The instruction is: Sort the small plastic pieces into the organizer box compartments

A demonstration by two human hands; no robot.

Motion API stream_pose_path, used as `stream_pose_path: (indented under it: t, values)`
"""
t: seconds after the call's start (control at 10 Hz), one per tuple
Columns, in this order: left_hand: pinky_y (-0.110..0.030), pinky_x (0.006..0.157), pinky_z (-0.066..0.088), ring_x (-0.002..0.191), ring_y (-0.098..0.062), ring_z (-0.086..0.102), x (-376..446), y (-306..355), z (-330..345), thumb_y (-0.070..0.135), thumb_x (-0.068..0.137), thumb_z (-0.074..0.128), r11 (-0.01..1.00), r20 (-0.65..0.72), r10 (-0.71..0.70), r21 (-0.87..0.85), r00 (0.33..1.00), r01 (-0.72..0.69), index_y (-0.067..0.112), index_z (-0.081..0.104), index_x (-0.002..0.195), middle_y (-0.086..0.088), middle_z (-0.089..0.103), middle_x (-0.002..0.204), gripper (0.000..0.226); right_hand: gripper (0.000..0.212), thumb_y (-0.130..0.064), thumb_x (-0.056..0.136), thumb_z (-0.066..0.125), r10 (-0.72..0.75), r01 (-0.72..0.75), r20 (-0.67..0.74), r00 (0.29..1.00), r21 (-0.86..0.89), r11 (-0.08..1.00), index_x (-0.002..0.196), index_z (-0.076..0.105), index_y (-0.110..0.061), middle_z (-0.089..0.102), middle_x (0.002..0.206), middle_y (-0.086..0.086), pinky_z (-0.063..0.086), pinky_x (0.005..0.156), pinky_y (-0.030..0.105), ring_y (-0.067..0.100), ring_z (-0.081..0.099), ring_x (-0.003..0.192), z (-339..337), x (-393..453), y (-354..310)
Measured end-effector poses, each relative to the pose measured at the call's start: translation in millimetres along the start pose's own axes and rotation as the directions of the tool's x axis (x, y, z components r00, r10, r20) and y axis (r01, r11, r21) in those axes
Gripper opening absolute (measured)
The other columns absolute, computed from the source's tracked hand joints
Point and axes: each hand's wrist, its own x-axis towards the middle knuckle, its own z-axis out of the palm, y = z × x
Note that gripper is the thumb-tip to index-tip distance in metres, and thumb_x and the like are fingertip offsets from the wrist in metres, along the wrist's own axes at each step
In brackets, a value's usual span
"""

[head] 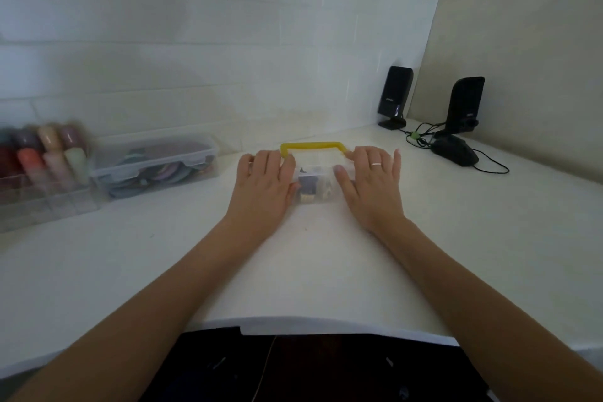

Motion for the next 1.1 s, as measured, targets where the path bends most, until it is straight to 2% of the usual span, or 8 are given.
stream_pose_path:
  t: [0.1, 0.2, 0.4, 0.6, 0.8, 0.9, 1.0, 1.1]
  values:
    - [-0.041, 0.078, 0.029, 0.089, -0.028, 0.037, 13, -5, 21, 0.033, 0.086, 0.039, 0.997, -0.004, -0.031, 0.066, 0.999, 0.032, 0.004, 0.052, 0.111, -0.016, 0.061, 0.098, 0.040, 0.053, -0.053, 0.089, 0.025, 0.133, -0.128, -0.023, 0.991, 0.139, 0.982, 0.104, 0.056, -0.013, 0.055, 0.112, 0.007, 0.011, 0.114, 0.051, 0.028, 0.043, 0.117, 22, 24, -5]
    - [-0.041, 0.077, 0.029, 0.088, -0.028, 0.037, 23, -10, 42, 0.031, 0.085, 0.041, 0.994, -0.028, -0.055, 0.091, 0.998, 0.058, 0.004, 0.053, 0.111, -0.015, 0.061, 0.097, 0.039, 0.050, -0.051, 0.089, 0.026, 0.212, -0.198, -0.059, 0.976, 0.185, 0.963, 0.098, 0.056, -0.013, 0.055, 0.108, 0.006, 0.014, 0.113, 0.051, 0.029, 0.044, 0.114, 46, 44, -9]
    - [-0.041, 0.078, 0.029, 0.088, -0.028, 0.037, 30, -41, 74, 0.034, 0.084, 0.042, 0.984, -0.088, -0.075, 0.153, 0.993, 0.088, 0.005, 0.057, 0.107, -0.015, 0.061, 0.098, 0.039, 0.043, -0.045, 0.090, 0.029, 0.146, -0.127, -0.066, 0.987, 0.226, 0.966, 0.098, 0.056, -0.013, 0.055, 0.108, 0.009, 0.015, 0.113, 0.052, 0.031, 0.044, 0.114, 90, 75, -18]
    - [-0.050, 0.086, 0.029, 0.087, -0.027, 0.053, 28, -65, 91, 0.035, 0.082, 0.041, 0.954, -0.086, -0.166, 0.239, 0.982, 0.182, 0.012, 0.055, 0.107, -0.010, 0.060, 0.097, 0.036, 0.044, -0.046, 0.091, 0.030, 0.037, -0.018, -0.046, 0.998, 0.353, 0.936, 0.097, 0.057, -0.011, 0.056, 0.105, 0.011, 0.015, 0.111, 0.051, 0.031, 0.045, 0.115, 128, 108, -33]
    - [-0.049, 0.085, 0.030, 0.092, -0.026, 0.040, 31, -68, 103, 0.036, 0.080, 0.045, 0.947, -0.141, -0.174, 0.247, 0.975, 0.205, 0.014, 0.046, 0.108, -0.008, 0.062, 0.098, 0.035, 0.051, -0.049, 0.092, 0.027, -0.027, 0.033, -0.020, 0.999, 0.368, 0.929, 0.110, 0.056, -0.011, 0.049, 0.132, 0.012, 0.010, 0.112, 0.049, 0.028, 0.029, 0.137, 143, 119, -24]
    - [-0.045, 0.088, 0.043, 0.094, -0.025, 0.038, 31, -67, 102, 0.039, 0.080, 0.044, 0.936, -0.147, -0.191, 0.271, 0.970, 0.226, 0.015, 0.050, 0.109, -0.006, 0.063, 0.101, 0.039, 0.053, -0.049, 0.092, 0.025, -0.051, 0.057, -0.027, 0.998, 0.345, 0.937, 0.111, 0.057, -0.011, 0.052, 0.128, 0.012, 0.015, 0.112, 0.051, 0.029, 0.032, 0.135, 137, 119, -24]
    - [-0.044, 0.086, 0.049, 0.094, -0.025, 0.041, 31, -65, 101, 0.040, 0.080, 0.044, 0.934, -0.131, -0.203, 0.272, 0.970, 0.233, 0.013, 0.056, 0.109, -0.006, 0.063, 0.102, 0.042, 0.047, -0.043, 0.095, 0.025, -0.080, 0.070, 0.008, 0.997, 0.399, 0.914, 0.112, 0.057, -0.013, 0.057, 0.123, 0.008, 0.014, 0.114, 0.049, 0.026, 0.033, 0.135, 132, 118, -19]
    - [-0.045, 0.086, 0.050, 0.093, -0.027, 0.052, 30, -64, 97, 0.040, 0.083, 0.044, 0.938, -0.101, -0.243, 0.230, 0.965, 0.260, 0.011, 0.059, 0.110, -0.008, 0.063, 0.103, 0.043, 0.039, -0.032, 0.098, 0.027, -0.091, 0.074, 0.030, 0.995, 0.361, 0.930, 0.115, 0.058, -0.015, 0.061, 0.121, 0.004, 0.011, 0.114, 0.042, 0.024, 0.039, 0.132, 126, 116, -16]
